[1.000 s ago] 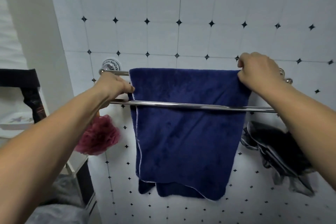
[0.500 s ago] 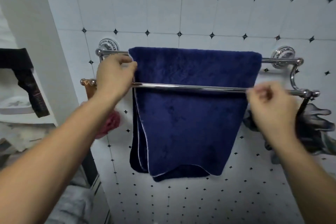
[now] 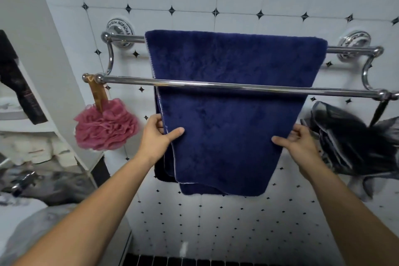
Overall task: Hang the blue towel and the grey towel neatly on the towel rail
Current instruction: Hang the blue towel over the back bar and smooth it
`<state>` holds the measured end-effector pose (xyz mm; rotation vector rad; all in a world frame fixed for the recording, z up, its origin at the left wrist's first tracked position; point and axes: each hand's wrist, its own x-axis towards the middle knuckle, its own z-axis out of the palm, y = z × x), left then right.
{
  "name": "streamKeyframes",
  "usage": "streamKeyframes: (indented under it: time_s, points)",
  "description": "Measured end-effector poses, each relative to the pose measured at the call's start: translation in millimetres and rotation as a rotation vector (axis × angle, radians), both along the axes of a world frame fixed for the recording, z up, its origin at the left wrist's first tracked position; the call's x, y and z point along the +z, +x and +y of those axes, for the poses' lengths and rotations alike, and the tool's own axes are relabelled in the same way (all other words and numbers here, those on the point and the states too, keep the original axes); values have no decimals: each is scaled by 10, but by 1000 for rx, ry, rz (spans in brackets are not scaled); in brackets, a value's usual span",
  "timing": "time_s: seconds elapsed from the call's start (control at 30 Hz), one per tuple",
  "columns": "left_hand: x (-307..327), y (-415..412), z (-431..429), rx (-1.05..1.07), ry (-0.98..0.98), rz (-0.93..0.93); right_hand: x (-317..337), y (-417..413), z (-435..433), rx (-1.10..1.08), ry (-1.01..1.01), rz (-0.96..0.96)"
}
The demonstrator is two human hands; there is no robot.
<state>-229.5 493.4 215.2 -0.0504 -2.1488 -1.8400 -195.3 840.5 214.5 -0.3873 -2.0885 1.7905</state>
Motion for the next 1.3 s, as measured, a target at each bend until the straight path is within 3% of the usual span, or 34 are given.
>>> streamKeyframes:
  time_s: [0.23,0.37,0.5,0.57,0.63,0.7,0.77,0.9,0.97,1.13,1.3]
  points:
    - [-392,-133,-153,-1,69,-49,-112,28,94,115,-41,-27]
    - [-670,0,-162,-5,11,-153,-282,113,154,130,-56,-103]
    - [-785,181,-39,-89,94,-221,-455,214,200,86,24,-223]
    - [-720,279,27,-140,163,-205,-490,245,208,1,291,-330]
    - [-659,334,24,-193,200,-197,-435,324,116,-51,699,-546]
    - [-653,373,-25,-225,167,-217,-337,458,-164,11,1047,-693]
    - [-696,408,-86,-253,84,-251,-257,553,-624,150,1168,-701]
    - [-818,572,-74,-317,-46,-304,-380,449,-1540,487,1039,-540]
    - [-899,657,-53,-333,-38,-320,-499,404,-1892,570,1068,-537]
    - [-1076,840,-44,-270,98,-316,-865,463,-2110,504,1048,-446]
    - [-1196,955,-131,-195,150,-364,-897,612,-2012,584,780,-374]
